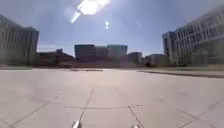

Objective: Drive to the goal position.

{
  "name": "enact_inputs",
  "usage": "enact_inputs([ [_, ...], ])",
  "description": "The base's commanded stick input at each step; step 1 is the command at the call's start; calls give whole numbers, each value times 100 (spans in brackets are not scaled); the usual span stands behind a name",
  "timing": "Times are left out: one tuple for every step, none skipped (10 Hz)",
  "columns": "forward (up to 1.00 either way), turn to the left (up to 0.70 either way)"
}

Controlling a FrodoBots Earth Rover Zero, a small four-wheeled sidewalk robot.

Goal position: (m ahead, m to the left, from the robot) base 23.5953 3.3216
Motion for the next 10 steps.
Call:
enact_inputs([
  [85,4],
  [85,4],
  [85,4],
  [85,4],
  [85,4],
  [85,4],
  [85,4],
  [85,4],
  [85,4],
  [85,4],
])
